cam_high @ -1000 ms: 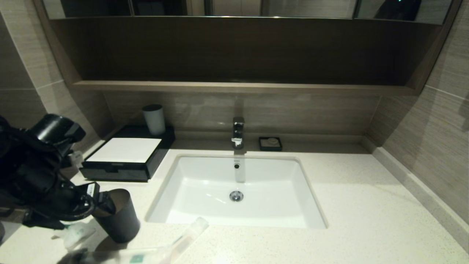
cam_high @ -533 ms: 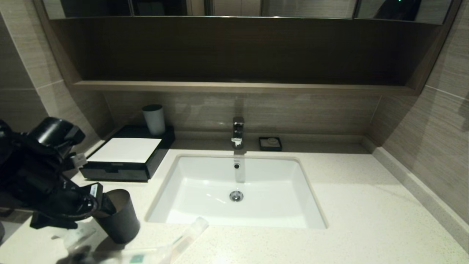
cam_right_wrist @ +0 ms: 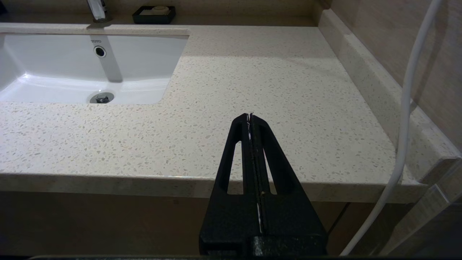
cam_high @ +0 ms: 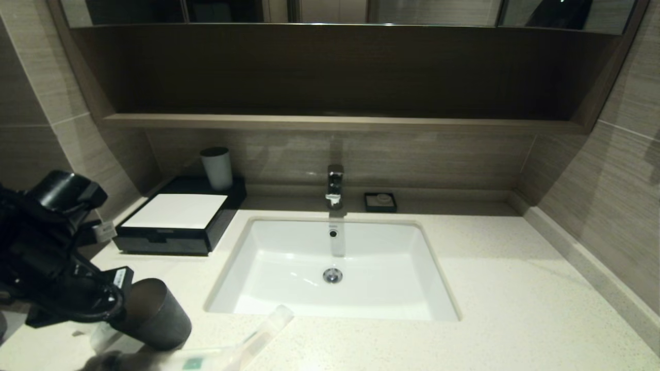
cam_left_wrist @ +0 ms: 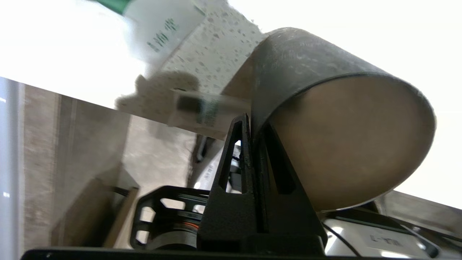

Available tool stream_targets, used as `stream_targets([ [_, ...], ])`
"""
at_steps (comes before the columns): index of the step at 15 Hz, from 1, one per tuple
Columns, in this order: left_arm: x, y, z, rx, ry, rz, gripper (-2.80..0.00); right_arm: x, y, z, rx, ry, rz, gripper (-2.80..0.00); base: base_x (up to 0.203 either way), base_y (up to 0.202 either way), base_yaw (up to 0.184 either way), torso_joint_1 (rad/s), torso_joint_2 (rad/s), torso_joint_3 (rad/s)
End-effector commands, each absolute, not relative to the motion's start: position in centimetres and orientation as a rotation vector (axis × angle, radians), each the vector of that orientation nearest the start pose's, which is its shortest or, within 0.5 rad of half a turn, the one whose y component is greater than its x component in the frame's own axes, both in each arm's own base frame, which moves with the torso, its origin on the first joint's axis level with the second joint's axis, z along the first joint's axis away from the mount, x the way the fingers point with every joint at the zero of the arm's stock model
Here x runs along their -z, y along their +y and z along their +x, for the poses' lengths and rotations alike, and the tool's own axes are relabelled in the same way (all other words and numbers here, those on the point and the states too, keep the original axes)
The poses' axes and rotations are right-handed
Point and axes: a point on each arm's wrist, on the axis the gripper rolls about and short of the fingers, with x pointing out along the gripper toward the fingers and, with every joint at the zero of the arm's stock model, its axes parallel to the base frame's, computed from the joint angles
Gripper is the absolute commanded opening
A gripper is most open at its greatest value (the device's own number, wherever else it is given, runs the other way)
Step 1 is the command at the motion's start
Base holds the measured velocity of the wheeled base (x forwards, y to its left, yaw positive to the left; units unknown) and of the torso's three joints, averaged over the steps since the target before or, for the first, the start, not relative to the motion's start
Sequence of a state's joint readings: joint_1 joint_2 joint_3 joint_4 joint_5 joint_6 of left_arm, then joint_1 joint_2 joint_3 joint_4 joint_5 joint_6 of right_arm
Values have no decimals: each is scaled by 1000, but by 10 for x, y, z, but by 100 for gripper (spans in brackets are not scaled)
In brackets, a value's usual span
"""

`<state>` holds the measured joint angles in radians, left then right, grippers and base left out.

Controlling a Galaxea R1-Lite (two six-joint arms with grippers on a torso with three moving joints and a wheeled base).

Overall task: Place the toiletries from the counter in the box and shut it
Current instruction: Pick up the cup, then place the cup on the table

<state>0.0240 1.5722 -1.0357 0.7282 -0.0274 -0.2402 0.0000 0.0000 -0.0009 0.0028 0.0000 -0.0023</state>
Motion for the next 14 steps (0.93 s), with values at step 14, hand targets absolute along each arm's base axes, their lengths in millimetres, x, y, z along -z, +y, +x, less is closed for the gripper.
stream_targets([
  [14, -301, 78, 280, -319, 759, -302, -280, -75, 0, -23, 0, 3, -3, -280, 0, 0, 0, 0, 0, 0],
])
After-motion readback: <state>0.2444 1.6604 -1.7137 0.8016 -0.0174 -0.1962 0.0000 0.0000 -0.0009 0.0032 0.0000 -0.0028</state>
